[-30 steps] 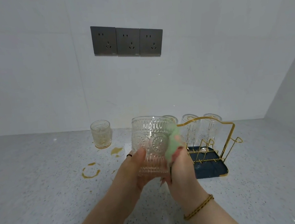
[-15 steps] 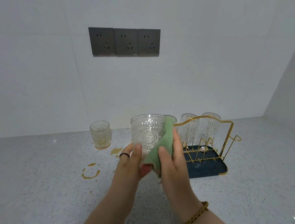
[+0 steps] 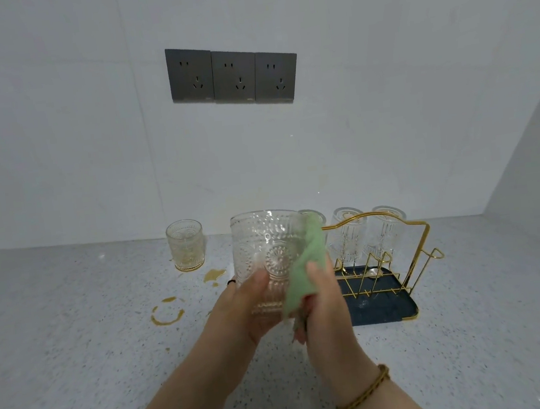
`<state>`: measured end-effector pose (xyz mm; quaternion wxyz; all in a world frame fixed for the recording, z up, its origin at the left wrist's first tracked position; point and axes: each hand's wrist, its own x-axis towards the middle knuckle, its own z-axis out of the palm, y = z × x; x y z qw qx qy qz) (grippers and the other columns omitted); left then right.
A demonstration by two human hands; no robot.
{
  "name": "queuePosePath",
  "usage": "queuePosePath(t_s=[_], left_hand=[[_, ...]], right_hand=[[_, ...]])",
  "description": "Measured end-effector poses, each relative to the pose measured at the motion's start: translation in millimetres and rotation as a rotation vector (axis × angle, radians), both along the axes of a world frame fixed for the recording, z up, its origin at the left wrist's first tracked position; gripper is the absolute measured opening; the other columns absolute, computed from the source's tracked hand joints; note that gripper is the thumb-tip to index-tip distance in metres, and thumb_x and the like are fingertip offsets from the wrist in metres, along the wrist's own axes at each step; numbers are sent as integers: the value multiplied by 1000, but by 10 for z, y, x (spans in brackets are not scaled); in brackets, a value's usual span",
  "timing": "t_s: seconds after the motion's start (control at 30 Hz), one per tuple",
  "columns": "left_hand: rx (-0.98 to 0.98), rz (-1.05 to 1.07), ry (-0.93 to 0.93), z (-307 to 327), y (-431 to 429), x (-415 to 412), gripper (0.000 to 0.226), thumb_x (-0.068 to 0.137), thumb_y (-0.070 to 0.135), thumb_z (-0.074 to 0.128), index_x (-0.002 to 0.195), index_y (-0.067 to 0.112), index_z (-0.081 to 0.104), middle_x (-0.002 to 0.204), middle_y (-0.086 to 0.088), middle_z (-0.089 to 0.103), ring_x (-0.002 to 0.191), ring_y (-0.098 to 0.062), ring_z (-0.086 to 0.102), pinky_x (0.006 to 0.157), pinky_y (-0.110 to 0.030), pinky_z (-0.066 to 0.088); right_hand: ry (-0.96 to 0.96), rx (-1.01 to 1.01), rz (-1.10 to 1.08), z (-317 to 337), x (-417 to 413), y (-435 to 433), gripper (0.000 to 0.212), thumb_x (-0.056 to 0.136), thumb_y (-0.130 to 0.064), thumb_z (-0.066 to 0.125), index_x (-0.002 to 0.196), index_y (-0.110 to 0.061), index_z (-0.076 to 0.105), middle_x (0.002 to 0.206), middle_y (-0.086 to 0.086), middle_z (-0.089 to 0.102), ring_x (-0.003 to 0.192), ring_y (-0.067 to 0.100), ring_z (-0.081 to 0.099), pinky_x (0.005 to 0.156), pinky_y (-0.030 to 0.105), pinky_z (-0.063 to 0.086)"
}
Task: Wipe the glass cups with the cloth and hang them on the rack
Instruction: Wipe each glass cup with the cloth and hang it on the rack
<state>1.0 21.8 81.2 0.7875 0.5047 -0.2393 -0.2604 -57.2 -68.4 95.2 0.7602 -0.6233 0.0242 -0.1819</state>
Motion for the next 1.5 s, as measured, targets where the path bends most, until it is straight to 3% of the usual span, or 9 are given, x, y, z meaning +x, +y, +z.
queuePosePath(t_s=[0.13, 0.23, 0.33, 0.4, 0.57, 0.8, 1.0, 1.23, 1.5], left_hand=[[37, -13, 9, -3, 66, 20, 73, 75, 50, 59, 92, -21, 52, 86, -25, 58, 79, -29, 53, 80, -36, 44], [22, -54, -49, -1, 52, 29, 78, 49, 64, 75, 87, -5, 67, 83, -23, 64, 75, -31, 61, 73, -32, 51], [37, -47, -48, -25, 16, 7, 65, 51, 52, 74, 96, 6, 70, 92, -16, 71, 82, -27, 68, 71, -34, 57], [11, -57, -36, -28, 19, 7, 49, 59, 48, 68, 86, 9, 74, 83, -11, 72, 76, -23, 69, 67, -31, 57], [47, 8, -37, 19, 72, 41, 74, 63, 55, 55, 84, -16, 56, 87, -20, 54, 80, -30, 47, 77, -38, 37], [161, 75, -51, -57, 45, 6, 61, 52, 59, 58, 90, 14, 69, 88, -6, 73, 85, -19, 68, 86, -37, 51], [276, 257, -99, -47, -9, -1, 30, 90, 28, 48, 114, 12, 54, 80, 5, 68, 71, -5, 65, 65, -23, 53], [217, 250, 1, -70, -143, -106, 22, 96, 29, 37, 91, 19, 56, 89, 0, 65, 75, -5, 66, 75, -23, 54], [102, 134, 178, -17, -133, 47, 33, 90, 6, 44, 64, 4, 64, 64, -10, 61, 52, -15, 61, 45, -18, 51]], right_hand=[[-99, -438, -117, -97, 11, 128, 59, 69, -46, 35, 120, -61, 10, 146, -26, 13, 134, -4, 21, 110, 35, 33], [-40, -125, -37, -30, 72, -8, 43, 78, -34, 39, 119, -47, 36, 112, 0, 58, 87, 5, 63, 70, 26, 56], [18, 332, 84, 43, 121, -92, 37, 97, -28, 26, 89, -10, 57, 58, 0, 65, 48, 11, 62, 44, 21, 51], [10, 242, 64, -8, 59, -51, 36, 95, -32, 30, 99, -7, 56, 60, 1, 64, 47, 7, 61, 41, 19, 49], [-70, -339, -161, -158, 60, 109, 64, 72, -42, 42, 126, -63, 15, 130, 12, 44, 102, 11, 50, 91, 28, 42], [47, 351, 38, -17, 141, -105, 40, 95, -30, 26, 90, -10, 60, 59, -1, 66, 54, 13, 64, 44, 19, 51], [26, 372, -123, -63, 102, -56, 35, 94, -27, 33, 120, -14, 52, 85, 4, 71, 72, 17, 69, 54, 26, 54], [16, -148, -297, -41, 93, 4, 52, 87, -27, 39, 137, -32, 29, 131, 17, 46, 102, 21, 51, 86, 36, 47], [-234, -571, -278, -135, 48, 50, 58, 78, -35, 34, 128, -58, 19, 150, -15, 15, 138, 0, 15, 115, 25, 15]])
